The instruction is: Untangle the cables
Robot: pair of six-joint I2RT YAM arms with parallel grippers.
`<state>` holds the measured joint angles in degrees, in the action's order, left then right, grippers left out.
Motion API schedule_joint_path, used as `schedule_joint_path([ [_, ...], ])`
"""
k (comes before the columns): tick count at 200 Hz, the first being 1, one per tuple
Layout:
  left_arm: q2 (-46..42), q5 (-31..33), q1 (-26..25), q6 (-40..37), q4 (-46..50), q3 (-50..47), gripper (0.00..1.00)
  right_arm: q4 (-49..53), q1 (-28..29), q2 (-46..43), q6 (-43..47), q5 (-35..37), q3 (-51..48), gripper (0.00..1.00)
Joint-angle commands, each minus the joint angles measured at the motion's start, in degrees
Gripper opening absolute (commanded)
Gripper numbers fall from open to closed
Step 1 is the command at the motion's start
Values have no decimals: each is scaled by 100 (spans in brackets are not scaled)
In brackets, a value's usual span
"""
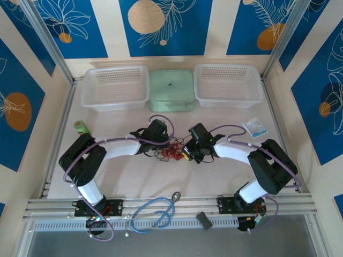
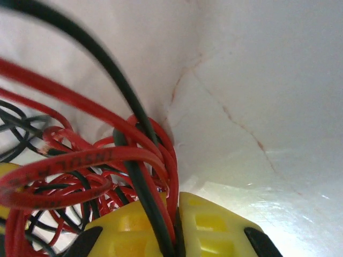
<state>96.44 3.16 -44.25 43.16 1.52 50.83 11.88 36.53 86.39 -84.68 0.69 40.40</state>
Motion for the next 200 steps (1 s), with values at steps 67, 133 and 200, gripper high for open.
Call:
schedule_joint_path([
  [67,-2355,1669,28,-581,898,-873,9,1052,-190,-1912,3264,1965,-150,0],
  [133,-2212,1371,13,-351,-1180,-2526,40,-454,-67,-2262,3952,2054,-1434,6],
  [200,-2839,822,-252,-682,-37,-1689,67,1097,127,-3436,3563,2222,-1174,54],
])
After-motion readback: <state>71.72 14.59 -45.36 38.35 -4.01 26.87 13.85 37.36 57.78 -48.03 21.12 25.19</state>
